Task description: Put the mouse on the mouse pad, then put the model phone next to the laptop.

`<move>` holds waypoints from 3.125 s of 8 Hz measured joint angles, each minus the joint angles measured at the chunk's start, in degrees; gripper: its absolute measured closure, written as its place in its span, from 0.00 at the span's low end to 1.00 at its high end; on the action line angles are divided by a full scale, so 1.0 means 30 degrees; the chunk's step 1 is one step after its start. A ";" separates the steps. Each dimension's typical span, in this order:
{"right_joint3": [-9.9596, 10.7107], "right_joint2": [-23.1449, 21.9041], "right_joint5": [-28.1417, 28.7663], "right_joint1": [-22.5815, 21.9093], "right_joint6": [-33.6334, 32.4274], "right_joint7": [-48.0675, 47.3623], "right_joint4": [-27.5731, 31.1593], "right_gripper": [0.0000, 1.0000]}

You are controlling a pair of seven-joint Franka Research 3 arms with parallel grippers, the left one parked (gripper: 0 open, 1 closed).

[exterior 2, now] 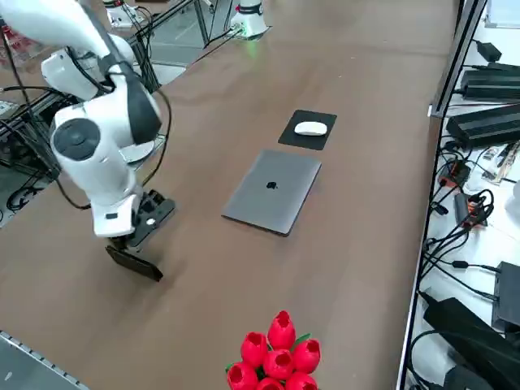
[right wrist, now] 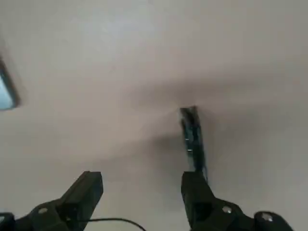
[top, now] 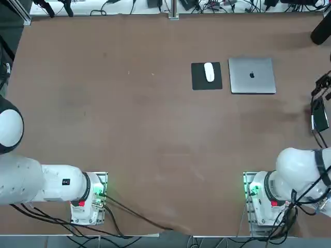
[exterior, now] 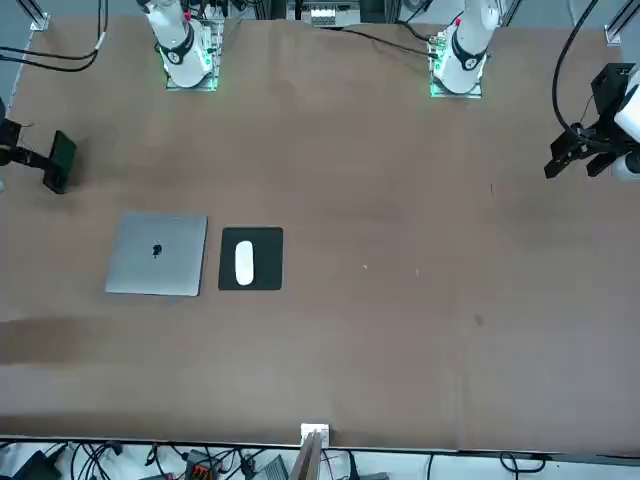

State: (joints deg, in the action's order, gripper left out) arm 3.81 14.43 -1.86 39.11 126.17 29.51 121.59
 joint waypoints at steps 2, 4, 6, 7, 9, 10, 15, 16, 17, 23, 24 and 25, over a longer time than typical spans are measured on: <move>-0.0018 -0.0005 -0.0540 0.0991 0.1739 0.1029 0.1201 0.00; -0.0031 -0.0016 -0.1072 0.1712 0.2315 0.1291 0.1455 0.00; -0.0039 0.0288 -0.1160 0.2351 0.4271 0.2016 0.2057 0.00; -0.0040 0.0629 -0.1169 0.2504 0.4984 0.2185 0.2367 0.00; -0.0109 0.1212 -0.1183 0.2531 0.5453 0.2208 0.2544 0.11; -0.0119 0.1447 -0.1188 0.2556 0.5718 0.2277 0.2549 0.16; -0.0896 0.1318 -0.1192 0.2592 0.5974 0.2350 0.2283 0.83; -0.1709 0.1266 -0.1189 0.2590 0.5109 0.2344 0.1688 0.83; -0.2899 0.1269 -0.0815 0.2572 0.3304 0.2326 0.0541 0.83; -0.6285 0.7631 0.4556 0.2397 -0.5470 0.2397 -0.9078 0.83; -0.6287 0.8778 0.4747 0.2420 -0.5710 0.2517 -1.0021 0.83; -0.6291 0.9426 0.4799 0.2430 -0.5786 0.2628 -1.0427 0.83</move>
State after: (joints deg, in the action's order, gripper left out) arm -15.06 42.71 12.54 46.40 108.81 37.39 90.31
